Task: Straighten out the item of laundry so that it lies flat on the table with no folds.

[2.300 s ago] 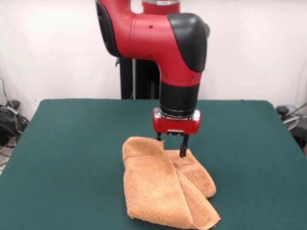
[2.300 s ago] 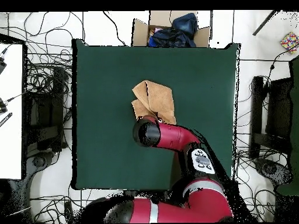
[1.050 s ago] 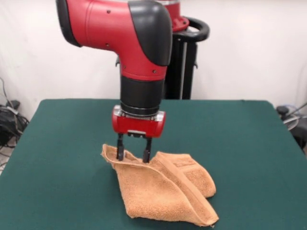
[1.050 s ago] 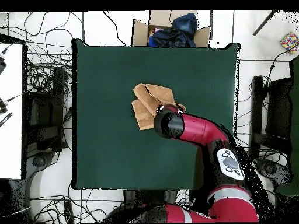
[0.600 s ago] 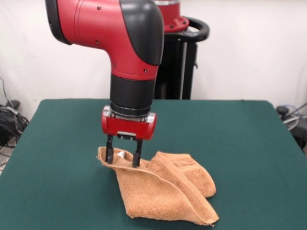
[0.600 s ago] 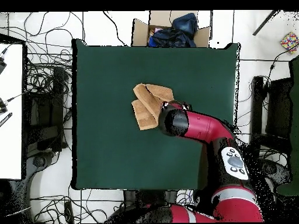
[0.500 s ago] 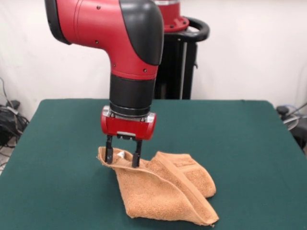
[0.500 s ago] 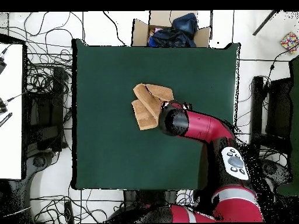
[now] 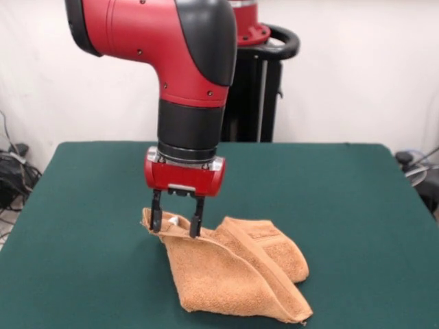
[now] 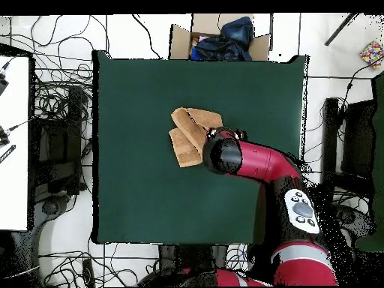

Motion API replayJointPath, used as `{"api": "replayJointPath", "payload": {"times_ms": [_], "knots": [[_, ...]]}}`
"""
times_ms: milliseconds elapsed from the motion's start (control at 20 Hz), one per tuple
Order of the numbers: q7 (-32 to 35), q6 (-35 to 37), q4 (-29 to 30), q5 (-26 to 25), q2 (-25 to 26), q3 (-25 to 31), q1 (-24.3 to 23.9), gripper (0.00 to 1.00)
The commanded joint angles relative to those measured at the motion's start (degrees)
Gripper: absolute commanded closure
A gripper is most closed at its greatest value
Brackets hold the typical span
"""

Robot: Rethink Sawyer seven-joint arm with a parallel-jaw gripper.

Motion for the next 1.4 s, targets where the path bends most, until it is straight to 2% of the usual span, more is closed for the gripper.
{"api": "replayJointPath", "payload": {"times_ms": [50,200,400,700,1100,1400], "knots": [[-1.5,6.3,4.4,-3.1,-0.4,9.9,-1.2,0.00],[-1.8,7.9,7.4,-2.4,-1.6,12.2,-2.2,0.00],[-1.5,8.9,8.5,-2.6,-2.8,12.7,-2.2,0.00],[-8.2,9.7,8.7,-7.0,-1.7,18.3,-5.8,0.00],[-11.6,16.6,5.1,-11.6,-1.2,22.4,-8.3,0.00],[-9.9,20.5,4.8,-12.8,-3.2,24.2,-9.1,0.00]]}}
